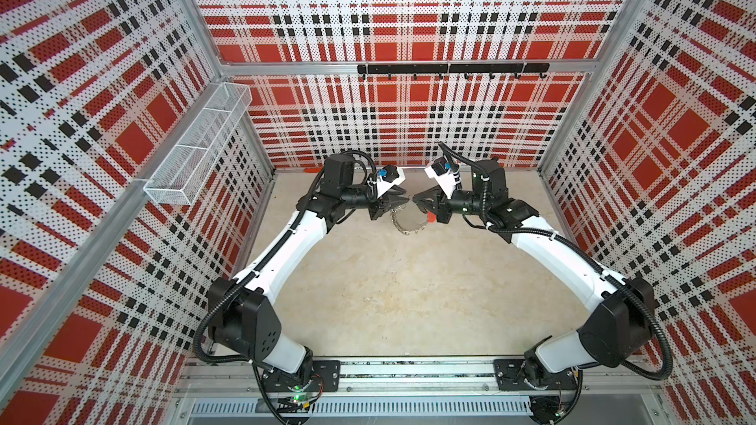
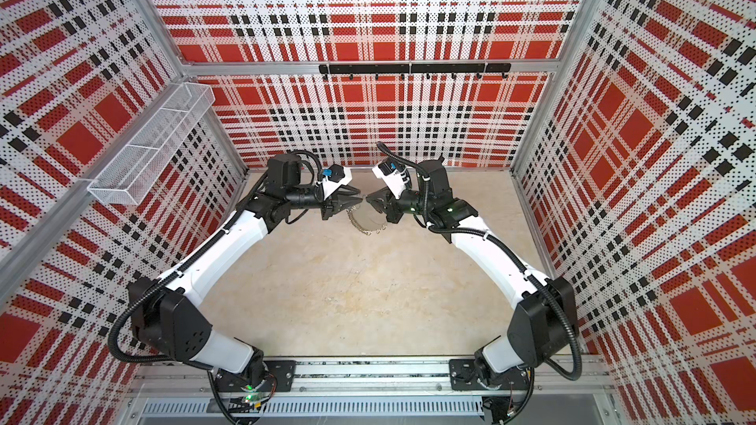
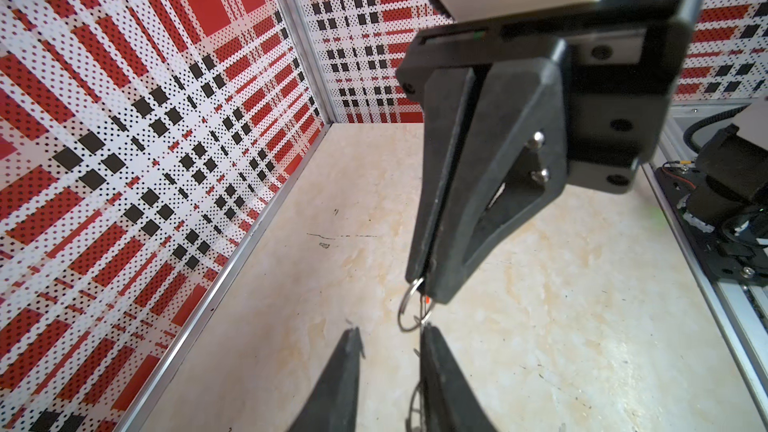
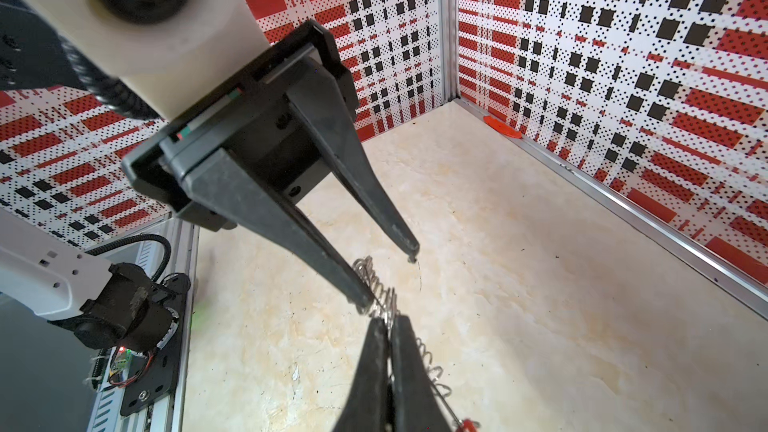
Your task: Put the keys on the keyring
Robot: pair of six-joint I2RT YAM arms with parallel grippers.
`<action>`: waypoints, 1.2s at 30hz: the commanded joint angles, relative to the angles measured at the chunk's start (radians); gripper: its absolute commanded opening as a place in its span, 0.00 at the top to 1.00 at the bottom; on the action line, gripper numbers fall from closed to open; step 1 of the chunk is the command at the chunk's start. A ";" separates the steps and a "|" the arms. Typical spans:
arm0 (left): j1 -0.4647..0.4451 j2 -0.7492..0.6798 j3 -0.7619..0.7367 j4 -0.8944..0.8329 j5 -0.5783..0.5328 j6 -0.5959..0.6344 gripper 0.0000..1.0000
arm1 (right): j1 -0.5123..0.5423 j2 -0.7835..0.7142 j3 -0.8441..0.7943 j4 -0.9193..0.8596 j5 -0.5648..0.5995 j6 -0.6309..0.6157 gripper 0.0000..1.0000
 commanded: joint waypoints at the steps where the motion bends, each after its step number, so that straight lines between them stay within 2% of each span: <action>1: 0.016 -0.051 0.033 0.009 0.047 -0.031 0.68 | 0.010 0.012 0.018 0.041 0.006 0.007 1.00; 5: 0.027 -0.068 0.010 0.047 0.107 -0.061 0.65 | 0.010 0.039 0.025 0.086 -0.016 0.061 1.00; 8: 0.039 -0.081 -0.020 0.068 0.085 -0.053 0.66 | 0.012 0.045 0.018 0.117 -0.048 0.077 1.00; 12: 0.055 -0.076 -0.025 0.039 0.067 -0.018 0.69 | 0.017 0.034 0.004 0.135 -0.088 0.069 1.00; 21: 0.058 -0.042 0.019 -0.019 0.108 -0.005 0.73 | 0.033 0.026 0.022 0.107 -0.108 0.041 1.00; 36: 0.061 -0.013 0.027 -0.073 0.131 0.017 0.74 | 0.039 0.018 0.032 0.095 -0.109 0.033 1.00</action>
